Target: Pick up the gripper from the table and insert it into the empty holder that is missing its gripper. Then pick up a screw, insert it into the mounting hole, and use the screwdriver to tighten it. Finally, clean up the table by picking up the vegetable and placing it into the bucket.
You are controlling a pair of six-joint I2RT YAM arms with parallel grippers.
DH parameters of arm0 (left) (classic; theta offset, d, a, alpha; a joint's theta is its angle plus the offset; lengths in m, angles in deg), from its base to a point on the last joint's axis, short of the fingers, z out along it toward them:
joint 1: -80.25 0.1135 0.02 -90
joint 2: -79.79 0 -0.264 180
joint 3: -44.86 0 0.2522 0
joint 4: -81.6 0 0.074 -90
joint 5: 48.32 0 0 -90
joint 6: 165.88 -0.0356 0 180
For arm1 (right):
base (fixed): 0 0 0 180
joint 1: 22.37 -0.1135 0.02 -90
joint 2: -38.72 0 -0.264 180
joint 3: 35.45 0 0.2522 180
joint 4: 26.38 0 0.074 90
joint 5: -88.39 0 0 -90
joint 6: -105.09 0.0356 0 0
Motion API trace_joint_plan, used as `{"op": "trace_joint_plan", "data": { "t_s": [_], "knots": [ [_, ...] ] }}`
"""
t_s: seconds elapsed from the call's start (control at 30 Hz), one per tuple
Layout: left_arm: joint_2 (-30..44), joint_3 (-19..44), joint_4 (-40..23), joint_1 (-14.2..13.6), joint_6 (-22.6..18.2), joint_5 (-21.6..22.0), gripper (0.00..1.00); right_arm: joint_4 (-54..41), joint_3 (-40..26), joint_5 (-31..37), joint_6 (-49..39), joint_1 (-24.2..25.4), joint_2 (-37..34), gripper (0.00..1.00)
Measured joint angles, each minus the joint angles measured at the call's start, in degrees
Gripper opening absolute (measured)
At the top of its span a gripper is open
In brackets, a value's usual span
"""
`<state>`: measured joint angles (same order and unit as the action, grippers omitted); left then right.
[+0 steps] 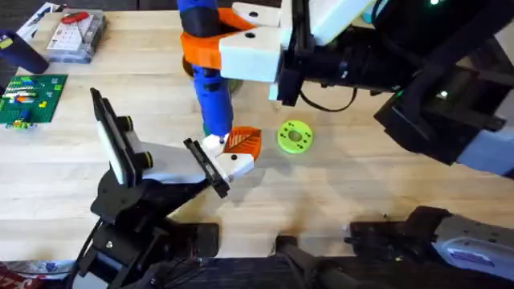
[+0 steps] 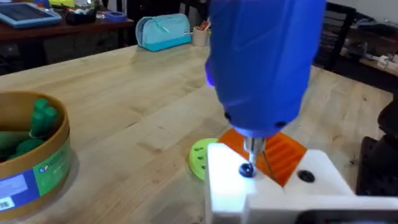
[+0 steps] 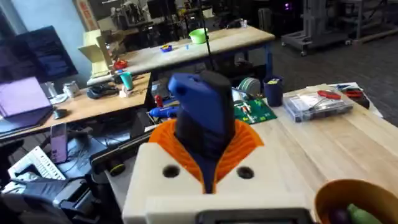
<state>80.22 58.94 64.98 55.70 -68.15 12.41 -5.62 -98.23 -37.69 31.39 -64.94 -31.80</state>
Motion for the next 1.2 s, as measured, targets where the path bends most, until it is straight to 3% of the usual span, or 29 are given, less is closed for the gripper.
{"op": "trace_joint_plan", "data": {
  "t_s": [1.2],
  "knots": [
    [0.0, 0.0, -0.1, 0.0, 0.1, 0.1, 0.013, 0.6, 0.0, 0.3, 0.0, 0.0, -1.5, 0.037]
  ]
}}
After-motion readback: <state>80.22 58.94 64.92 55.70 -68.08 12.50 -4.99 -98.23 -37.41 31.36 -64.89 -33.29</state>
